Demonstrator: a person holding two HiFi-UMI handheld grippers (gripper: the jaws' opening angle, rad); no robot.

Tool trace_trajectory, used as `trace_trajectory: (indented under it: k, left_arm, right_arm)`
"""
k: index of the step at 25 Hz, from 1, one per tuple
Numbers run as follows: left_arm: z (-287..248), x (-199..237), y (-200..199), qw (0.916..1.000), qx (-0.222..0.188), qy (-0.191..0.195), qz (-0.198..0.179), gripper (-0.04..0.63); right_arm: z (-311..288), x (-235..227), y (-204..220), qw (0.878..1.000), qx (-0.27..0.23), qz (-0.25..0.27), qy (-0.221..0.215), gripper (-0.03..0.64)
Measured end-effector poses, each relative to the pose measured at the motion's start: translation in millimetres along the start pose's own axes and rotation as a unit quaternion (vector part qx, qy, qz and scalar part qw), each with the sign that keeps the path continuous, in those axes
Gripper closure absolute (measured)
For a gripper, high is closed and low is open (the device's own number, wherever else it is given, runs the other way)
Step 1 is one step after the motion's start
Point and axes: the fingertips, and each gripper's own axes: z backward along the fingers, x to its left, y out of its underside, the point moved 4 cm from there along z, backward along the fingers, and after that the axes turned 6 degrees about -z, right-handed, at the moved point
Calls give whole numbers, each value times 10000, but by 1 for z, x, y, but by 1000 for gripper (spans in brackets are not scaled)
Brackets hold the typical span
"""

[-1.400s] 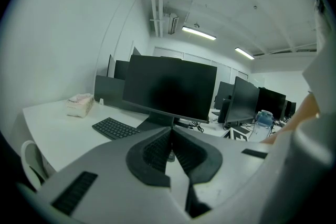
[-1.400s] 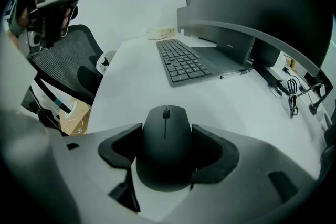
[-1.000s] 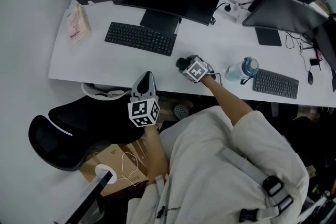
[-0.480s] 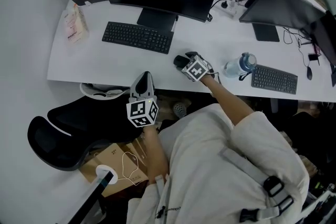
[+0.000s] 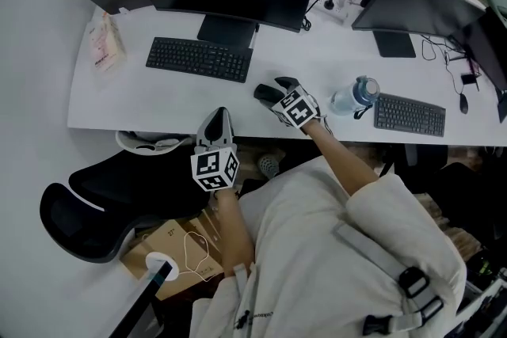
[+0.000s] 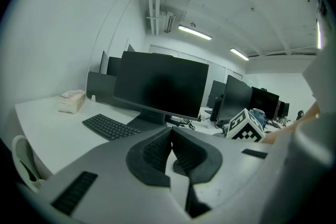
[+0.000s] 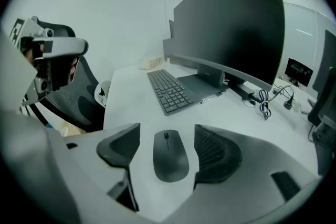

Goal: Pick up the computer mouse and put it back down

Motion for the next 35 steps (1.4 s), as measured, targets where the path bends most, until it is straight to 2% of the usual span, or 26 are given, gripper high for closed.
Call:
trace_trajectory:
  k: [6,9,11,22,35]
  left_arm:
    - [-10,-17,5,9998,72,198,-67,572]
    - [-14,-22,6,9996,82,246,-76,572]
    - [-16,-25,5,9995,73,283,-88,573]
    - [-23,-37,7,9988,149,423,-187,573]
    - [-23,-35,9,9990,196,351,-196,574]
  right_arm:
    - [22,0,-2,9983,-366,-434,102,293]
    - [42,7,3,9924,-539,-1108,16,291]
    - [55,16,10,9888,-664,-1338,-18,305]
    - [96,11,12,9882,-1132,-876,553,329]
    - [108,4,2,9825,-1391,-954,788,512]
